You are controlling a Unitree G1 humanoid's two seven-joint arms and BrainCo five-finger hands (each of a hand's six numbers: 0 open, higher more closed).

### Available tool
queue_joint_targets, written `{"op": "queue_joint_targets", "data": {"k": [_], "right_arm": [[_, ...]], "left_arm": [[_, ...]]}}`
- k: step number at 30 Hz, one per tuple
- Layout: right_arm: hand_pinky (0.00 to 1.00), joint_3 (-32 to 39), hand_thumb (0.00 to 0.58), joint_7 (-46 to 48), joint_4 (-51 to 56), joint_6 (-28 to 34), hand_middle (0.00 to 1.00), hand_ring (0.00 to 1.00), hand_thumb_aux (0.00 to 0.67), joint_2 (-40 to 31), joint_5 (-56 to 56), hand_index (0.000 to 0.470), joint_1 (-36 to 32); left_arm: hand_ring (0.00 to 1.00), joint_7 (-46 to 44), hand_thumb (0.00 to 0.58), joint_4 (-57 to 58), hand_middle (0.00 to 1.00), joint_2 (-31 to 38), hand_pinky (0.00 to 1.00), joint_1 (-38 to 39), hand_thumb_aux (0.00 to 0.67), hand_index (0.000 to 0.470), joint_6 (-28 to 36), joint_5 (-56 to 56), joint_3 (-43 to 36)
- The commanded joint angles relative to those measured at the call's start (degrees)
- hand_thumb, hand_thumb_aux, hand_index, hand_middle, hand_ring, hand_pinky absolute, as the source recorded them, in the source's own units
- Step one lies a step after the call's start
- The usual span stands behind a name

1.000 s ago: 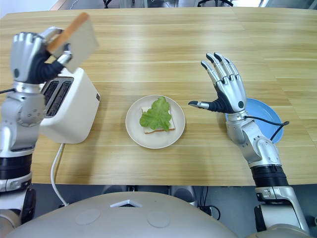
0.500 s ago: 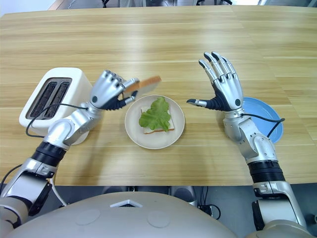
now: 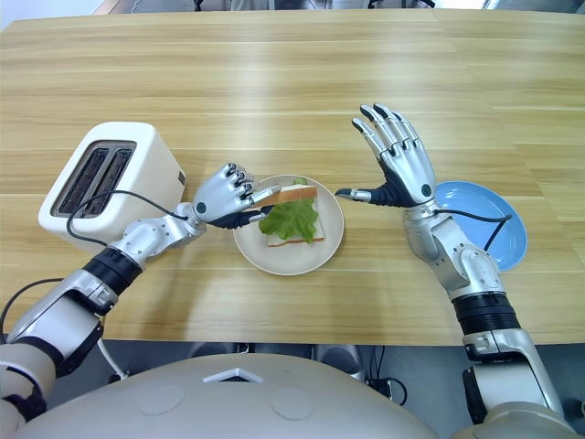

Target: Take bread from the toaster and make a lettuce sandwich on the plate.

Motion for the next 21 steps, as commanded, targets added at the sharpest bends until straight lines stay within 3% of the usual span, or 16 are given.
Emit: {"op": "queue_joint_targets", "data": {"k": [1, 10, 21], "right_arm": [[0.00, 2.0, 0.000, 2.1, 1.0, -1.3, 0.00, 0.00, 0.000, -0.3, 0.0, 0.000, -0.4], [0.00, 7.6, 0.000, 8.2, 3.2, -5.7, 0.00, 0.00, 0.000, -0.4, 0.4, 0.000, -1.1], [0.00, 14.1, 0.000, 19.0, 6.9, -10.6, 0.00, 0.00, 0.000, 0.6, 3.7, 0.000, -1.7]], "left_arm": [[1.00, 2.6, 0.580, 3.3, 1.00, -0.1, 1.00, -1.9, 0.670, 0.460, 2.9, 2.5, -3.0], [1.00, 9.3, 0.580, 14.6, 1.00, -4.1, 1.00, -5.9, 0.670, 0.460, 8.9, 5.1, -10.6], [1.00, 14.2, 0.580, 19.3, 1.00, -7.1, 1.00, -7.3, 0.670, 0.460, 13.5, 6.0, -16.4]]}}
